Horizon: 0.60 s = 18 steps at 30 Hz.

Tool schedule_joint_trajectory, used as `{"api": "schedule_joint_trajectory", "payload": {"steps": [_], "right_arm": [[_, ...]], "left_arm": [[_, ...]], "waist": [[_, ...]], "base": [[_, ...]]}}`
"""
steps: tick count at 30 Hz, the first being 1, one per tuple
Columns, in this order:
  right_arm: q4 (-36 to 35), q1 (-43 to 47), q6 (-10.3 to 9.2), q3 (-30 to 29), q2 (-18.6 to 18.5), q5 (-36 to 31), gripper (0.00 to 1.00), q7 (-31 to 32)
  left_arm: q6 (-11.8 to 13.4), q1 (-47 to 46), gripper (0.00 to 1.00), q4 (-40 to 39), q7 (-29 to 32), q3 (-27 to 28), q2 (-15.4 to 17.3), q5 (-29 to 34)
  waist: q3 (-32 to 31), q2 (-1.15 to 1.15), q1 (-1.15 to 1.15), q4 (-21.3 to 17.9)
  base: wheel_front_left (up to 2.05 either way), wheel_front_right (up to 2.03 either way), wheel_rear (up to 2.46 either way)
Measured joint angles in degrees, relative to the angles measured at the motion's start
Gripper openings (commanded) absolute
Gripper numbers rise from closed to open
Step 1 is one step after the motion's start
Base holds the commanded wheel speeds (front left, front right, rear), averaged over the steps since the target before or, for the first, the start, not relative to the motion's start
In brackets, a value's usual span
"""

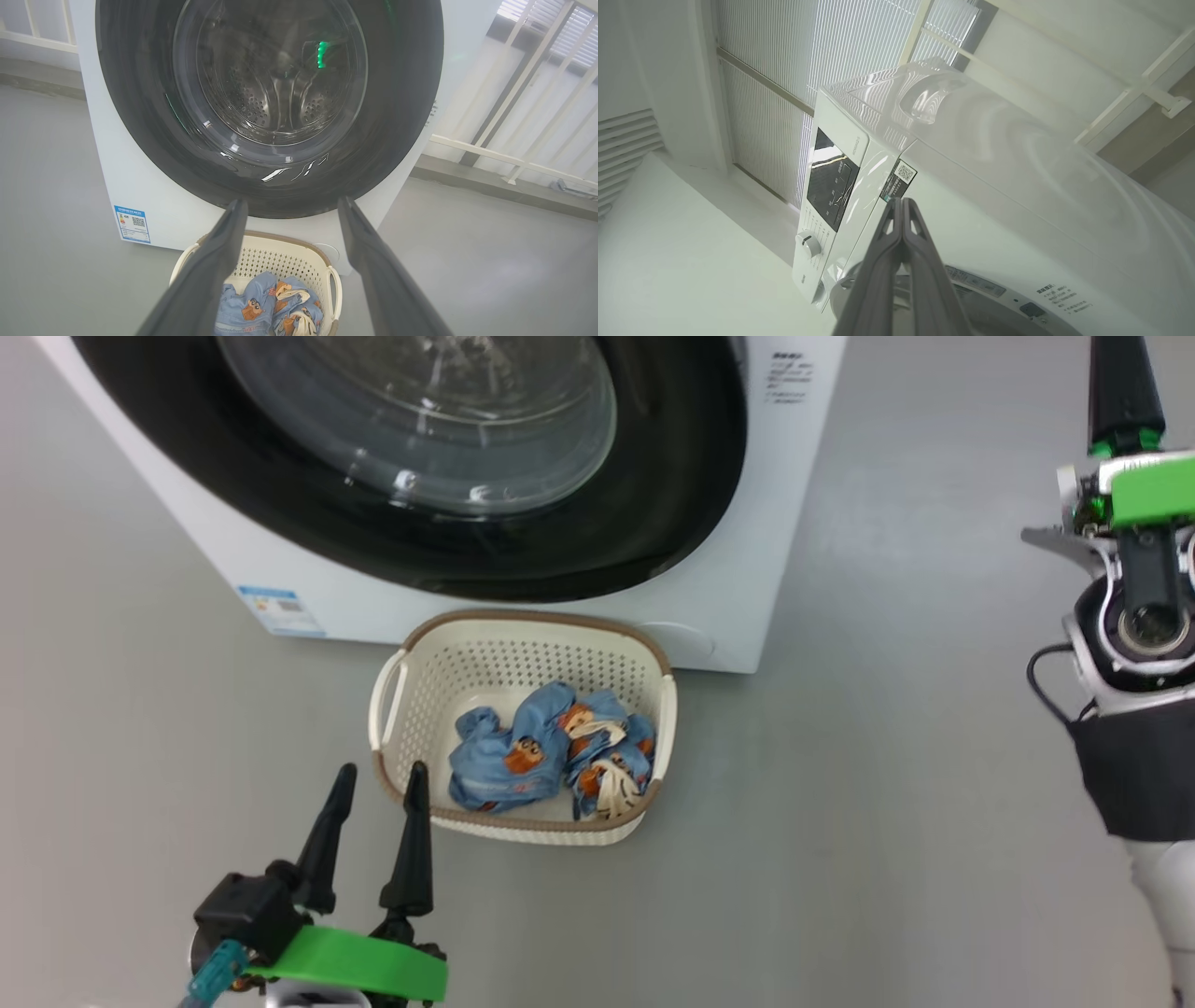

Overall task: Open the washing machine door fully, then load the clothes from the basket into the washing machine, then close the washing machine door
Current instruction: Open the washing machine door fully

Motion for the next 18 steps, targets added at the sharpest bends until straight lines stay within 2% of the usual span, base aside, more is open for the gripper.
{"api": "schedule_joint_trajectory", "payload": {"steps": [4,9,18], "right_arm": [[0.4,-3.1,0.00,3.1,-3.0,6.4,0.00,7.1],[2.3,-6.7,0.00,4.6,-6.1,11.3,0.00,16.9],[8.3,-11.6,0.00,3.8,-8.3,16.3,0.00,31.3]], "left_arm": [[0.4,-1.2,1.00,-0.4,0.0,-1.6,0.0,-0.9],[0.9,-2.5,1.00,-1.0,0.0,-3.4,0.0,-2.4],[1.2,-3.8,1.00,-1.8,-0.1,-4.7,0.0,-3.0]], "waist": [[1.8,0.00,0.00,2.1],[4.2,0.00,0.00,4.7],[8.5,0.00,0.00,8.1]], "base": [[0.00,0.00,0.00],[0.00,0.00,0.00],[0.00,0.00,0.00]]}}
